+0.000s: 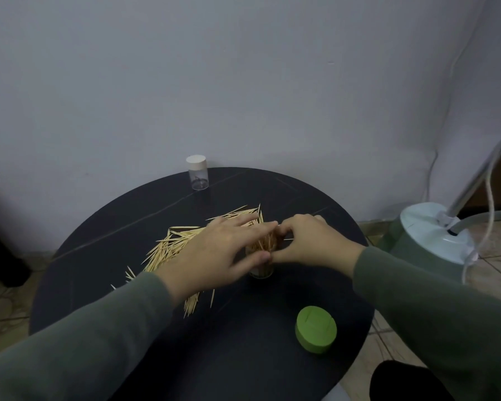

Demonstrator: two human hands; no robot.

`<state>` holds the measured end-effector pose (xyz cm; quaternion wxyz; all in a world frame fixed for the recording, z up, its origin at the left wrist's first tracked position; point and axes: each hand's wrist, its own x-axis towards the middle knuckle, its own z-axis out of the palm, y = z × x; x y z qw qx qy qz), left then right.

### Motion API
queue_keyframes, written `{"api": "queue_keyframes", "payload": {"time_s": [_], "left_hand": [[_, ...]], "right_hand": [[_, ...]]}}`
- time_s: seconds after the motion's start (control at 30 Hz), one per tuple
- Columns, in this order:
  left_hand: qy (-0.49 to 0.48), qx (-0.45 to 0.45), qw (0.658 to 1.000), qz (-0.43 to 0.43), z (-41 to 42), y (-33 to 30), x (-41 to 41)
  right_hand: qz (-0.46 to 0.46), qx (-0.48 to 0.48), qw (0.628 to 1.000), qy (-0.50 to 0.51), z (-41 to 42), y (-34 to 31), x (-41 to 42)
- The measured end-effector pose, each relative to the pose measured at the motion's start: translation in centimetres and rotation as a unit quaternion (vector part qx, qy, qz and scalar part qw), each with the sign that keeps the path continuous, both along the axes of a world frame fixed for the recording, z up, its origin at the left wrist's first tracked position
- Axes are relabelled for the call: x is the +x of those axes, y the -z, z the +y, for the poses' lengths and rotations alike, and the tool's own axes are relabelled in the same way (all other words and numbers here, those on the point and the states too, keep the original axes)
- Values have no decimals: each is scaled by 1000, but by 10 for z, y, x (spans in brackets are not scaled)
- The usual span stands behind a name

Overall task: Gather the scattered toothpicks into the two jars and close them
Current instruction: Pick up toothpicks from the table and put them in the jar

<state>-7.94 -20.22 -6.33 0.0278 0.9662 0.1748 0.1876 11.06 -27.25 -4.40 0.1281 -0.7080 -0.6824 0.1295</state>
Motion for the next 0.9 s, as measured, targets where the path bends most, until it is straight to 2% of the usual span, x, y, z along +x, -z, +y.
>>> {"api": "queue_keyframes", "payload": {"time_s": [0.13, 0.23, 0.33, 0.43, 0.5, 0.6, 0.77, 0.9], "left_hand": [[-7, -20, 998, 54, -6, 3, 1], [-33, -11, 998, 53, -4, 4, 0], [-73, -68, 994, 46, -2, 4, -3], [-50, -100, 992, 50, -8, 2, -4], [-22, -72, 995, 61, -13, -1, -2], [-38, -28, 995, 85, -13, -1, 0], [-8, 23, 999, 32, -10, -2, 1], [-2, 62, 992, 109, -14, -4, 6]], "right_hand": [[-4, 0, 1000, 8, 0, 1, 0], [0, -5, 1000, -4, 0, 0, 0], [6, -10, 1000, -8, 0, -1, -1], [9, -10, 1000, 0, 0, 0, 0], [3, -11, 1000, 6, 1, 0, 0], [-3, -23, 1000, 10, 1, 0, 0], [0, -18, 1000, 8, 0, -1, 0], [5, -11, 1000, 10, 0, 0, 0]]}}
